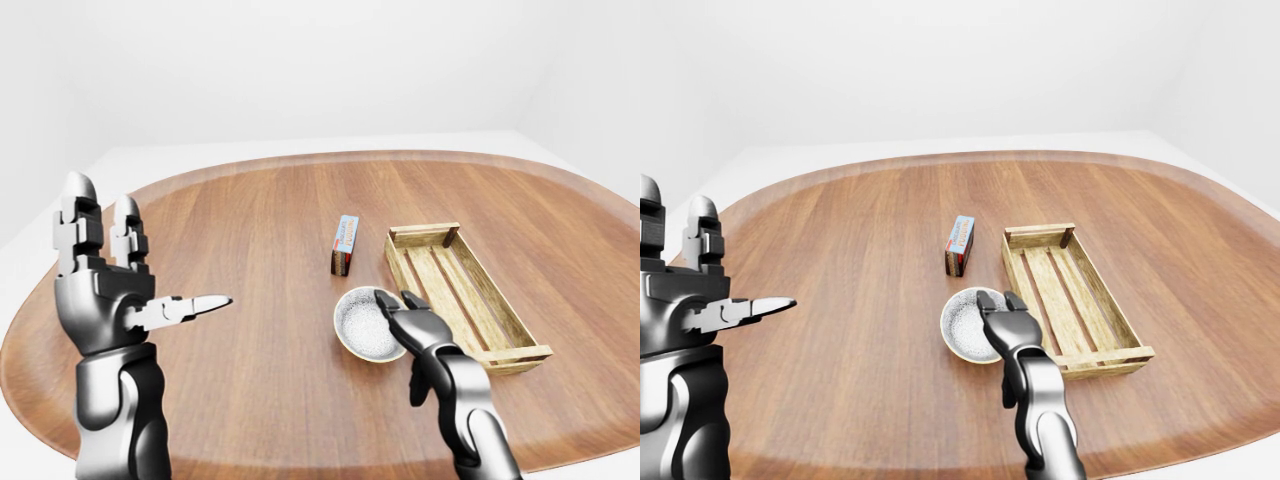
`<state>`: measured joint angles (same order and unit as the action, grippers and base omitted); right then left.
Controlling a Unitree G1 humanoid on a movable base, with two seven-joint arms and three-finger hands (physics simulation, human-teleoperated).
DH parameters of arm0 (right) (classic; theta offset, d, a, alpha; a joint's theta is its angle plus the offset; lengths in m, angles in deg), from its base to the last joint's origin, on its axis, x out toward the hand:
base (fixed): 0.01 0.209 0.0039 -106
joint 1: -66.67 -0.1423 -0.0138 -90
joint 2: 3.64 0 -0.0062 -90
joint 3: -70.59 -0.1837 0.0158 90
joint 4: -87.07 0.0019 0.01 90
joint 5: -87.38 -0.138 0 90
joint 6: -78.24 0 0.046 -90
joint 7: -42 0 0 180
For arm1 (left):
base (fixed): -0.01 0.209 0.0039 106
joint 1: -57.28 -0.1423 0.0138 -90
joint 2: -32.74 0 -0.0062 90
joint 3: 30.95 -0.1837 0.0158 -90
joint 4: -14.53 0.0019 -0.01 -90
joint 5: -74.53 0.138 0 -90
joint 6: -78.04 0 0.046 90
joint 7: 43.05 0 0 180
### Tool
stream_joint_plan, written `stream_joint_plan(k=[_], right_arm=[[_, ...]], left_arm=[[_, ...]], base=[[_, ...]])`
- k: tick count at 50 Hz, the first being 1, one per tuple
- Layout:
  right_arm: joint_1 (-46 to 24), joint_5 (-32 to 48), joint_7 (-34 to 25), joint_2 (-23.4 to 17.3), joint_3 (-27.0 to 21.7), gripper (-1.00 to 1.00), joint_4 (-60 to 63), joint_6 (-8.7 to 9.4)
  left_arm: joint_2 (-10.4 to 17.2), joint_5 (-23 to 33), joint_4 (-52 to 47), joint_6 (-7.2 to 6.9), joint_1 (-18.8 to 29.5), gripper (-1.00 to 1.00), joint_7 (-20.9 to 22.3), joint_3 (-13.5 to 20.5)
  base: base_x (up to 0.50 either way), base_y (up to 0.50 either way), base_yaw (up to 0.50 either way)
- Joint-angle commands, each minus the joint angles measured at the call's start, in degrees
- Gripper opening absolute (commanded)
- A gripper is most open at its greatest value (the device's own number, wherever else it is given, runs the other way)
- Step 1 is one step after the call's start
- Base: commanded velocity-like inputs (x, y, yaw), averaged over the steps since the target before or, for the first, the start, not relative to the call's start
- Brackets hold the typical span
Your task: Pick up the bowl on the left and put it in the tray.
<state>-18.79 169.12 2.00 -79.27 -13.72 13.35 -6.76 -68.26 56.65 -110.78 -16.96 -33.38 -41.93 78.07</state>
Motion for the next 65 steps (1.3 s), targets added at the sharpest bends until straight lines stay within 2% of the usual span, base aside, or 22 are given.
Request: stream_joint_plan(k=[1,36,65], right_arm=[[-1.6,0.3,0.0,0.0,0.2,1.0,-2.8,0.0],[-4.9,-2.2,0.0,0.2,0.9,1.0,-9.6,0.0],[-4.8,-3.9,0.0,-0.4,2.7,1.0,-14.0,0.0]], left_arm=[[0.0,-0.2,-0.1,0.0,-0.1,1.0,0.0,0.1],[0.2,-0.4,0.6,0.0,0.3,1.0,-0.2,0.1],[0.3,-0.8,0.1,0.0,0.3,1.0,-0.2,0.6]], base=[[0.0,0.0,0.0],[0.0,0.0,0.0],[0.0,0.0,0.0]])
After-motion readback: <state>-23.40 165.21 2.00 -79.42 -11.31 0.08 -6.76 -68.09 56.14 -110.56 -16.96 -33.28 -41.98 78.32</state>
